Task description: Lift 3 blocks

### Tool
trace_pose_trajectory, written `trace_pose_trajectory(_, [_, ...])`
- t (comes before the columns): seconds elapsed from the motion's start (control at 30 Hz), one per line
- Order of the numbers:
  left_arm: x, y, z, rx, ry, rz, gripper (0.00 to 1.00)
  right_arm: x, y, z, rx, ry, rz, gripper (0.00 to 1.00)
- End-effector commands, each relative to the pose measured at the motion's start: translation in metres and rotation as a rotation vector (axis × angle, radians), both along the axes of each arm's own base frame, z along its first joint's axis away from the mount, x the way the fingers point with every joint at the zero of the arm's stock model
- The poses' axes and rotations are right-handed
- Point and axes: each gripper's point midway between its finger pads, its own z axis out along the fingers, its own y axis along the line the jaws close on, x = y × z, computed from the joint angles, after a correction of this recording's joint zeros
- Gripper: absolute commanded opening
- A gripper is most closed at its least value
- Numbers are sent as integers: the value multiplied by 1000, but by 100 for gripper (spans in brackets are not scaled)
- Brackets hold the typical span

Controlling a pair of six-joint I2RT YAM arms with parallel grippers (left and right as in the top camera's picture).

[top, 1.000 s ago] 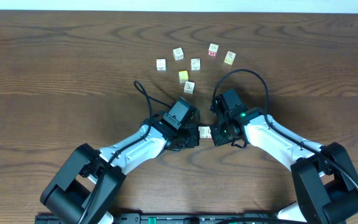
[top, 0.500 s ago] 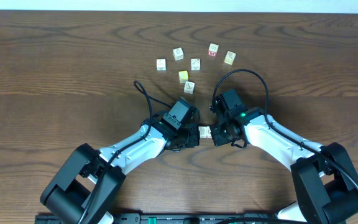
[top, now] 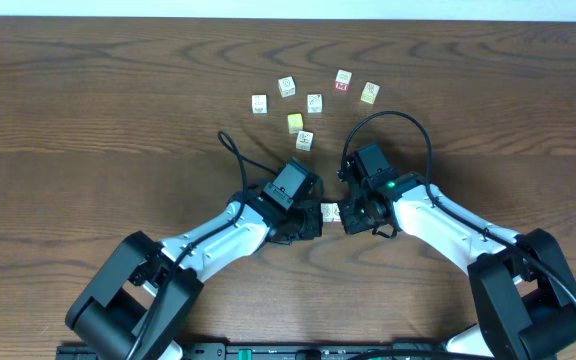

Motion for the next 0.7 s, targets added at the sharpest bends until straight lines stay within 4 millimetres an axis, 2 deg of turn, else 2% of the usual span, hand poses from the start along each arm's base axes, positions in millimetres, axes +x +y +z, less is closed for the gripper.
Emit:
trace_pose_trajectory(0.0, [-15,-2,-6,28,33,-42,7,2,-4,0,-15,-10,5,1])
trace_pose_trajectory(0.2, [-28,17,-12,147,48,-39,7,2,-4,0,-15,-10,5,1])
trace_pose_trajectory(0.37, [-23,35,12,201,-30,-2,7,2,-4,0,-15,-10,4,1])
trace_pose_trajectory(0.4, [-20,40,19,219,-57,11,8,2,-4,0,-15,-10,4,1])
trace_pose_trajectory(0.43, [-13,55,31,271,-123,47,7,2,-4,0,-15,-10,4,1])
trace_pose_trajectory(0.5, [-3,66,43,311,-195,85,7,2,-4,0,-14,-10,4,1])
trace_pose_trajectory(0.57, [6,70,52,314,-246,102,7,2,-4,0,-13,-9,-2,1])
trace_pose_trajectory(0.67, [20,70,54,294,-283,85,7,2,-4,0,-3,2,-55,1])
